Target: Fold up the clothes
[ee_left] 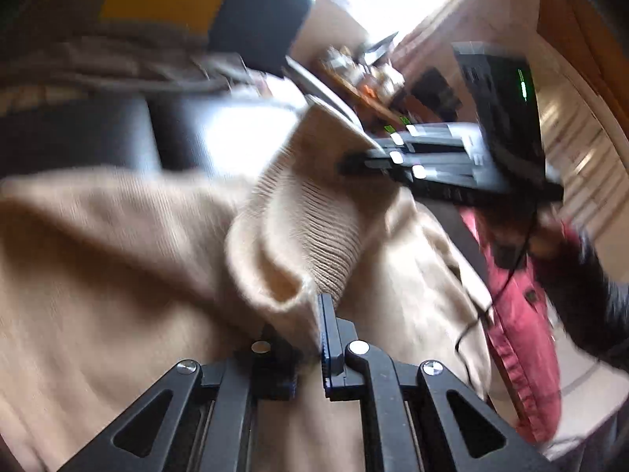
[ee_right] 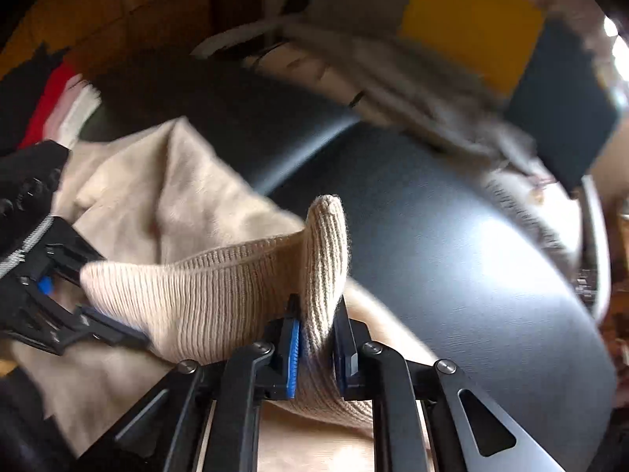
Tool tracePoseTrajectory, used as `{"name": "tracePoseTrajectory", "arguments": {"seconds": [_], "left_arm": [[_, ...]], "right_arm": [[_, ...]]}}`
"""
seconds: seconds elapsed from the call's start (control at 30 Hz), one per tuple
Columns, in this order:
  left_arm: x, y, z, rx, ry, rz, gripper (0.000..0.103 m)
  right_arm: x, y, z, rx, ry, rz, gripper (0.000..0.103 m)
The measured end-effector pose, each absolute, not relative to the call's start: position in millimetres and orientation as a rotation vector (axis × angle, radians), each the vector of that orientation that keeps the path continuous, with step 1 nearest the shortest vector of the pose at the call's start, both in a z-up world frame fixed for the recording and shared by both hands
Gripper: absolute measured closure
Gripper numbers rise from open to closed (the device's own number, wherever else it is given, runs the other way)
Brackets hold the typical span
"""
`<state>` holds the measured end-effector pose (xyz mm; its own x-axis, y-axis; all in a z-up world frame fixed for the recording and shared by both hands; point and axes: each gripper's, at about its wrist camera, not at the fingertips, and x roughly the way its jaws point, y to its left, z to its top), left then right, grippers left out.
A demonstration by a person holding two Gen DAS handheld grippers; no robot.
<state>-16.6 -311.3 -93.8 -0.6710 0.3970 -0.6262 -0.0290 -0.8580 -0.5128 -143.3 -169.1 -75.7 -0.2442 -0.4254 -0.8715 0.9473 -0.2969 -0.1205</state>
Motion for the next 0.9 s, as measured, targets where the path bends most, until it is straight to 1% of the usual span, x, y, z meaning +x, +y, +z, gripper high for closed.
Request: {"name": "tracePoseTrajectory", "arguments": {"seconds": [0.17,0.23,0.27,0.3,0.33,0.37,0.4,0.43,0.47,0.57,0.63,0.67,0.7,0.77,0.83,0.9], "left_arm": [[-100.3,-354.5,-54.7,-1.044,-0.642,2.790,0.097],[-139.7,-376.5,-52.5,-1.076,-0.701,2.860,0.097],[-158.8,-387.6,-53.0,-1.099,-0.750,2.887,0.094],[-174.5,-395.3,-54.2,-1.132,-0.788,2.918,0.086],[-185.1,-397.8,-56.5,-1.183,-0.808,2.958,0.085],[-188.3,-399.9,-57.6,-1.210,-0.819,2.985,0.085],[-180.4,-401.2,-56.6,-1.198,-0.813,2.994,0.085],[-172.4,-402.5,-55.7,-1.187,-0.807,3.002,0.084],[-162.9,-400.4,-55.6,-1.175,-0.784,3.010,0.084],[-126.8,-377.4,-61.9,-1.151,-0.632,3.034,0.082],[-104.8,-359.7,-75.0,-1.188,-0.518,3.078,0.082],[-97.1,-355.0,-81.6,-1.205,-0.507,3.087,0.082],[-92.3,-354.0,-89.7,-1.235,-0.516,3.088,0.082],[-88.1,-353.6,-105.9,-1.327,-0.541,3.090,0.083],[-84.5,-360.9,-112.1,-1.315,-0.635,3.079,0.082],[-90.2,-369.9,-115.8,-1.323,-0.683,3.060,0.083]], "right_arm": [[-203.9,-162.4,-60.7,0.891,0.728,-1.980,0.089],[-233.8,-169.6,-62.4,0.899,0.705,-2.071,0.089],[-251.3,-172.9,-66.1,0.919,0.678,-2.101,0.089],[-268.2,-175.9,-70.6,0.948,0.632,-2.114,0.089],[-285.2,-179.0,-75.1,0.977,0.586,-2.127,0.088],[-302.2,-179.4,-80.0,1.007,0.511,-2.131,0.085],[-315.0,-177.5,-82.9,1.029,0.438,-2.142,0.079],[-324.0,-175.5,-83.8,1.043,0.389,-2.164,0.066],[-326.1,-174.7,-82.3,1.040,0.342,-2.177,0.061],[-311.8,-159.9,-71.4,0.983,0.216,-2.143,0.061],[-290.8,-144.7,-70.5,0.989,0.151,-2.056,0.060],[-279.2,-137.9,-72.0,1.003,0.116,-1.994,0.059],[-267.6,-133.7,-76.5,1.016,0.105,-1.942,0.056],[-244.6,-130.8,-90.3,1.039,0.144,-1.894,0.039],[-235.5,-133.9,-110.2,1.062,0.219,-1.926,0.037],[-242.4,-135.3,-128.2,1.111,0.217,-1.953,0.037]]}}
